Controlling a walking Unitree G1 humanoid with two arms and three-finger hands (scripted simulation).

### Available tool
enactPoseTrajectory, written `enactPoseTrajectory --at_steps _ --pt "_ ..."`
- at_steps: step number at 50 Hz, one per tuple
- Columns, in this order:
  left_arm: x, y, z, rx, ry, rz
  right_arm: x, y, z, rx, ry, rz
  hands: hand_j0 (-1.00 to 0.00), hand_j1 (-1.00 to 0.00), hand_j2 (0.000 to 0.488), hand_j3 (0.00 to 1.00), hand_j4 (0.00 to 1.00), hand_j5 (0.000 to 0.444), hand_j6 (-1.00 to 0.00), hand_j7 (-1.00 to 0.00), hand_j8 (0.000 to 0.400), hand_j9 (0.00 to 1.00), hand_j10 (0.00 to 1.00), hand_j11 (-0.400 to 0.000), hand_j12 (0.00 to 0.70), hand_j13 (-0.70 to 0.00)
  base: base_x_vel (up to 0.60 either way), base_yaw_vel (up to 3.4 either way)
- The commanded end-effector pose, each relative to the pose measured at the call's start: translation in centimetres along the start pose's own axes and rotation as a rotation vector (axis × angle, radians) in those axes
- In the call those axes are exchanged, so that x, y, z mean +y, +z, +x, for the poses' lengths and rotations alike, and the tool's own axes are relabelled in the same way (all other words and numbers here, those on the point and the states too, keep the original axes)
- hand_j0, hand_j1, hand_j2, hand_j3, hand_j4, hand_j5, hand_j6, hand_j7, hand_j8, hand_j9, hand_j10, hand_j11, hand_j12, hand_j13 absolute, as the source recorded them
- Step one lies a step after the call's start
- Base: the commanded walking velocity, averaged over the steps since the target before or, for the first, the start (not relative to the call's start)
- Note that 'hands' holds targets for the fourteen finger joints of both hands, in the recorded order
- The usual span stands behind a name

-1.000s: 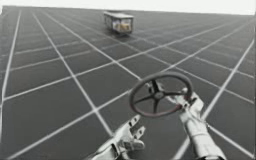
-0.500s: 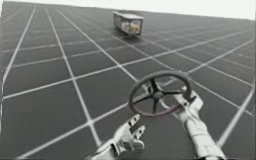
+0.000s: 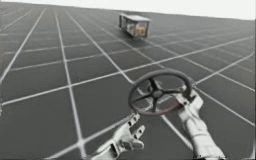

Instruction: Pick up and drop off the object

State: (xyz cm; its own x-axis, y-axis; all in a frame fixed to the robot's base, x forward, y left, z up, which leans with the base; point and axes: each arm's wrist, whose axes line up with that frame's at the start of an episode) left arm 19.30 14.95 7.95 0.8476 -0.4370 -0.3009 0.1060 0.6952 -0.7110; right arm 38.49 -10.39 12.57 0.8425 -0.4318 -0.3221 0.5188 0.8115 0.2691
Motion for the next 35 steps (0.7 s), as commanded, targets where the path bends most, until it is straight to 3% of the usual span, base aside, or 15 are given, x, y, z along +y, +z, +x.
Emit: enactPoseTrajectory --at_steps 1,35 --pt "-0.61 0.27 0.07 -0.002 -0.007 0.024 -0.27 0.88 0.01 -0.018 0.005 0.038 0.00 0.00 0.000 1.00 1.00 0.000 0.00 0.00 0.000 1.00 1.00 -0.400 0.000 -0.700 0.55 0.10" --pt "-0.61 0.27 0.07 -0.002 -0.007 0.024 -0.27 0.88 0.01 -0.018 0.005 0.038 0.00 0.00 0.000 1.00 1.00 0.000 0.00 0.00 0.000 1.00 1.00 -0.400 0.000 -0.700 0.56 0.08"
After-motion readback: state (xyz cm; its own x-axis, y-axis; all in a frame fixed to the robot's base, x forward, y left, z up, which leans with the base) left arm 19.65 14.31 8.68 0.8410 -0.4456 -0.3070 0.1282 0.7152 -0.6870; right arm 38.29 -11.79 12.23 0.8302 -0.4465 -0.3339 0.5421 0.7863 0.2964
